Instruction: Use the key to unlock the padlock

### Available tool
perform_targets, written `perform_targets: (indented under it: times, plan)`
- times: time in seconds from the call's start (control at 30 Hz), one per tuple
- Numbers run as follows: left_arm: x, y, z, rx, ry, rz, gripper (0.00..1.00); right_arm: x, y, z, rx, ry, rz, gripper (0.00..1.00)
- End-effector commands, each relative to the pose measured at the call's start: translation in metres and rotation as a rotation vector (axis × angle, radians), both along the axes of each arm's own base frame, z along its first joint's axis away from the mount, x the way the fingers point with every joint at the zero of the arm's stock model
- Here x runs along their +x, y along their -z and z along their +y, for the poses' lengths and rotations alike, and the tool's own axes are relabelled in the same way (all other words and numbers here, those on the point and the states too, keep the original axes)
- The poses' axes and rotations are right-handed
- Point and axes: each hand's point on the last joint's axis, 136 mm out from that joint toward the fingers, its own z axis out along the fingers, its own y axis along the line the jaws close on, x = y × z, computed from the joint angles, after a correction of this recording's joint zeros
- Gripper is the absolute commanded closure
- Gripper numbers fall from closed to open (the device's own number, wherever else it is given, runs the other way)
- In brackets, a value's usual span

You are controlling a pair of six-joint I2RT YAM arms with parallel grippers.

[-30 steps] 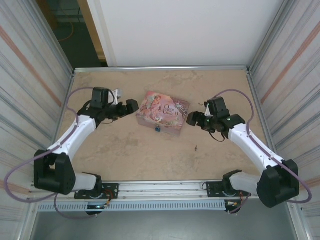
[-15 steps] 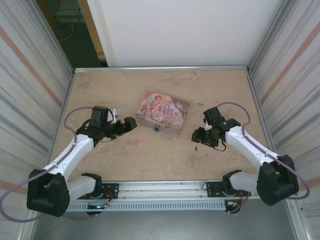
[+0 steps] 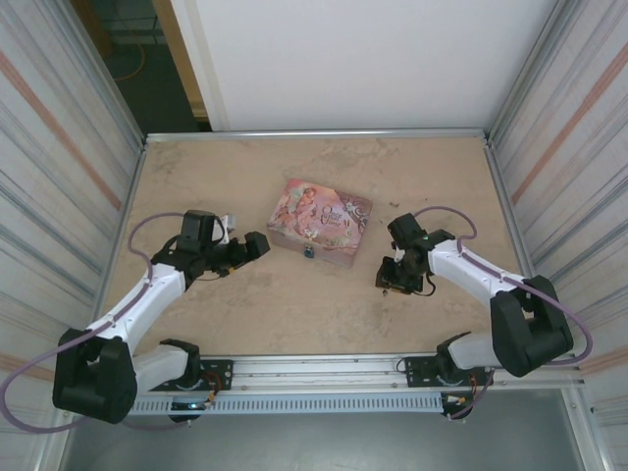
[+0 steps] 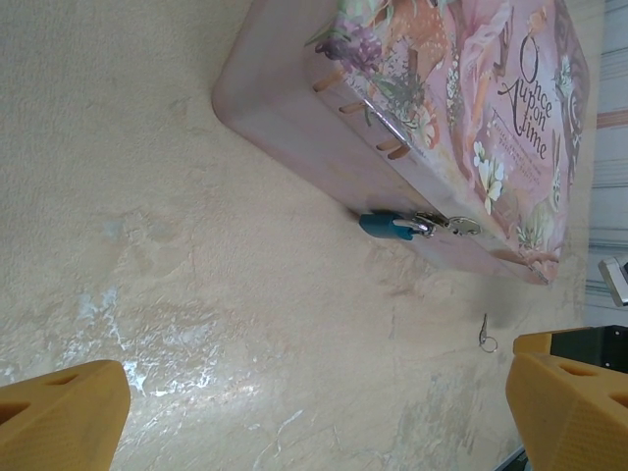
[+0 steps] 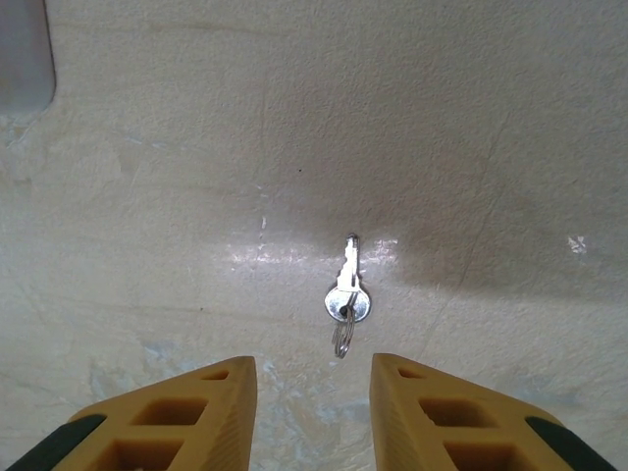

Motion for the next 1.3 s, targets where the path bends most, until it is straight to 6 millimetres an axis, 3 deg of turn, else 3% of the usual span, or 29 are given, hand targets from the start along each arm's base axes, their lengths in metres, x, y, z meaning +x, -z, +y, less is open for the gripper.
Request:
perform_targets:
  times: [0.0, 0.97, 1.27]
  plan:
    - [0.004, -0.003, 0.000, 0.003, -0.005, -0.011, 0.01, -0.006, 0.010, -0.005, -0.030, 0.019, 0.034, 0.68]
    - [0.003, -0.002, 0.003, 0.018, -0.005, -0.006, 0.01, -0.011, 0.039, -0.006, -0.078, -0.006, 0.100, 0.81]
    - [0.003, -0.006, 0.006, 0.026, -0.008, -0.015, 0.01, -0.012, 0.041, -0.007, -0.084, -0.009, 0.097, 0.97]
